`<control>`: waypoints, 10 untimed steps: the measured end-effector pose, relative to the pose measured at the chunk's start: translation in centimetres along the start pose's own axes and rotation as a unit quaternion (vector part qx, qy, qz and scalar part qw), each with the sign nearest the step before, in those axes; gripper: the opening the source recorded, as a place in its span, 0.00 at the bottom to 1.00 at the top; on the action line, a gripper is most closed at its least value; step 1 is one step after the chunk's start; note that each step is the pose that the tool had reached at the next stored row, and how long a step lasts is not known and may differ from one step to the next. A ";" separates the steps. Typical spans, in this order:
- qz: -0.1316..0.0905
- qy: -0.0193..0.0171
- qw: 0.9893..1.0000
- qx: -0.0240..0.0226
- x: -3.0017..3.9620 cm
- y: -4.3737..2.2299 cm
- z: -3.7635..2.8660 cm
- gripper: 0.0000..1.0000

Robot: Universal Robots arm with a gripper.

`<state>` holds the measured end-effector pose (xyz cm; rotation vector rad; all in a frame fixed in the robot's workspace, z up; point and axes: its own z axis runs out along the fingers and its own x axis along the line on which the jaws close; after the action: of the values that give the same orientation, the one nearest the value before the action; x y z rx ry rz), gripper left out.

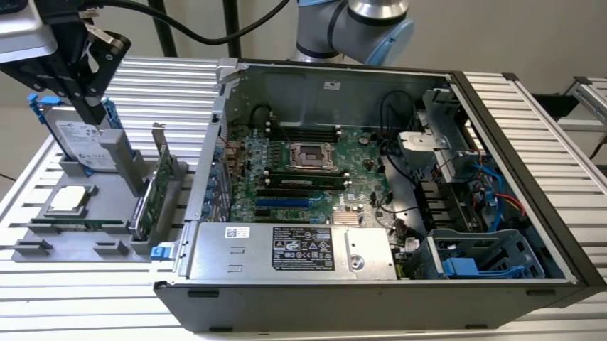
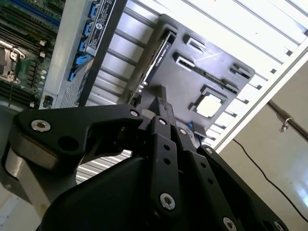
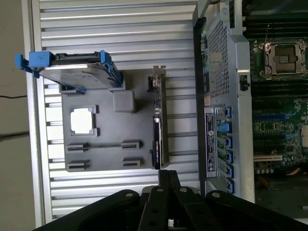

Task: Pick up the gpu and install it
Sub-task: 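Pick up the gpu and move the gpu toward the slot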

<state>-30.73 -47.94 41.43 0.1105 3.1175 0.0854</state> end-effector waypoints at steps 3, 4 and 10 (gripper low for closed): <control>0.000 0.000 1.000 0.000 0.00 -0.01 0.00 0.00; 0.000 0.000 1.000 0.000 0.00 -0.01 0.00 1.00; 0.000 0.000 1.000 0.000 0.00 -0.03 0.00 1.00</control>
<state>-30.73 -47.97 41.43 0.1105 3.1175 0.0854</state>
